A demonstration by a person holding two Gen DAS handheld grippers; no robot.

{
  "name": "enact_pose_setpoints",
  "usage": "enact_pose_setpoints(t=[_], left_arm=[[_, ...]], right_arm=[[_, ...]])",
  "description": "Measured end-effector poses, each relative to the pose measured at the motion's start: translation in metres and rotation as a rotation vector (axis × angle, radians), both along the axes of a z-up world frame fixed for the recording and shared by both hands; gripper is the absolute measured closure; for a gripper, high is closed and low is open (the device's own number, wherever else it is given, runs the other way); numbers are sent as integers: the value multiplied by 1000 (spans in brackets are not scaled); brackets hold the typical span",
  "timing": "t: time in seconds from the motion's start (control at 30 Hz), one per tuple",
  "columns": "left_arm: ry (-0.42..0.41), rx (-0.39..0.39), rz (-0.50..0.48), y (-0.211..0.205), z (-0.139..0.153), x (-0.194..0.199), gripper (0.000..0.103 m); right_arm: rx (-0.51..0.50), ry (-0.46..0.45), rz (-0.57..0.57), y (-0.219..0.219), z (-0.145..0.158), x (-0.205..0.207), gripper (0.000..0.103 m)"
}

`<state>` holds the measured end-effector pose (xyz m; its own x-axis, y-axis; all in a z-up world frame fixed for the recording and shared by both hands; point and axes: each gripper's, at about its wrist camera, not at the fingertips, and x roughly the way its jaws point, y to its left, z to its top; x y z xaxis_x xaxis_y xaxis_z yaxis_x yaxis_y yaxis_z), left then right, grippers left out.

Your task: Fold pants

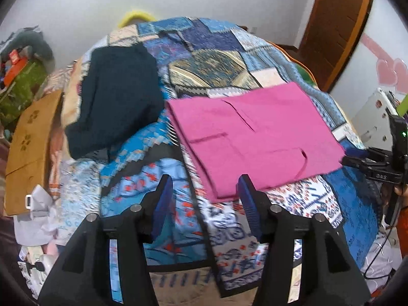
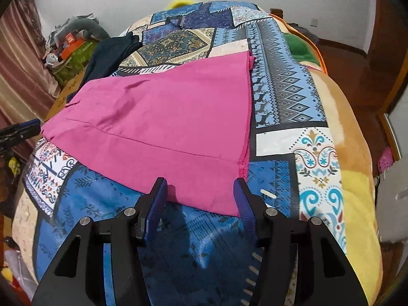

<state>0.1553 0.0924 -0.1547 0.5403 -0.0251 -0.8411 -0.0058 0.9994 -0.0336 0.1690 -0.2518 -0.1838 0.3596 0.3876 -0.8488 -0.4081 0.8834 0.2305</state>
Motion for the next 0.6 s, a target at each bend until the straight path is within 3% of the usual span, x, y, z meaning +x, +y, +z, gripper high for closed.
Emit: enact_pose_setpoints(t=[0.33, 0.43, 0.6], left_arm=[[-33, -57, 64, 29, 15, 49, 48], [-29, -97, 71, 33, 13, 68, 48], [5, -99, 83, 38, -1, 102, 49]], right_arm=[[-12, -154, 11, 4, 42, 20, 52], [-15, -174, 11, 11, 45, 37, 52], [-16, -186, -1, 18, 40, 73, 52]])
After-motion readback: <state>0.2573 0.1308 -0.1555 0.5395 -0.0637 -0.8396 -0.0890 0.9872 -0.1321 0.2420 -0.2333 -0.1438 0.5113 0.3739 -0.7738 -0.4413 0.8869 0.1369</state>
